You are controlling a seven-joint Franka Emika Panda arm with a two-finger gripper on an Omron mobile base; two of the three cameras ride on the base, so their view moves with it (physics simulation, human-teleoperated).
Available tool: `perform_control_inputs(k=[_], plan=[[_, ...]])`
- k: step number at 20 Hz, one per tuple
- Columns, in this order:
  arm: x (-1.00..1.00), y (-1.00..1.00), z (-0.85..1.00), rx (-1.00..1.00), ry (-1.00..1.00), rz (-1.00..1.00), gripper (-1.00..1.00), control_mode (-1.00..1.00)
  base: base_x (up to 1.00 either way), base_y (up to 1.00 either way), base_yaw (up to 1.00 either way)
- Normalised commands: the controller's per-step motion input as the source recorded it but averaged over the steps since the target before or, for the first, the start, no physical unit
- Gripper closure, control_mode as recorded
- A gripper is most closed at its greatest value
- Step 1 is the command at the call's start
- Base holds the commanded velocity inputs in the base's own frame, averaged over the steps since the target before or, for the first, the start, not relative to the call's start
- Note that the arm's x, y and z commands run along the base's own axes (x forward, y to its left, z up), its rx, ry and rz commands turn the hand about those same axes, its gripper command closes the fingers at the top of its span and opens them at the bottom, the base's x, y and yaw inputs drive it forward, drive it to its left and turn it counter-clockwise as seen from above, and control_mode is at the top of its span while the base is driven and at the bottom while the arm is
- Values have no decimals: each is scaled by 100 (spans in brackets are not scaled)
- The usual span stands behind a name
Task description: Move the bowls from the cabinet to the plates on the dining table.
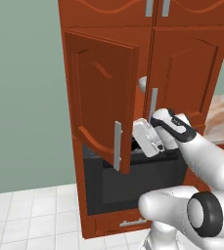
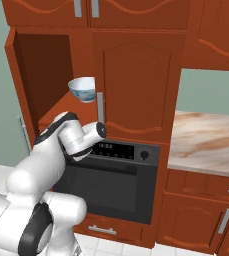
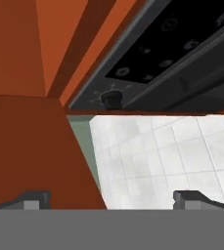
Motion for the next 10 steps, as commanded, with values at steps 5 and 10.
perform_control_inputs(k=[5,10], plan=[[22,48,-7,4,0,2,-100,-100,0,0,0],[4,42,-8,6,0,4,-100,-100,0,0,0]])
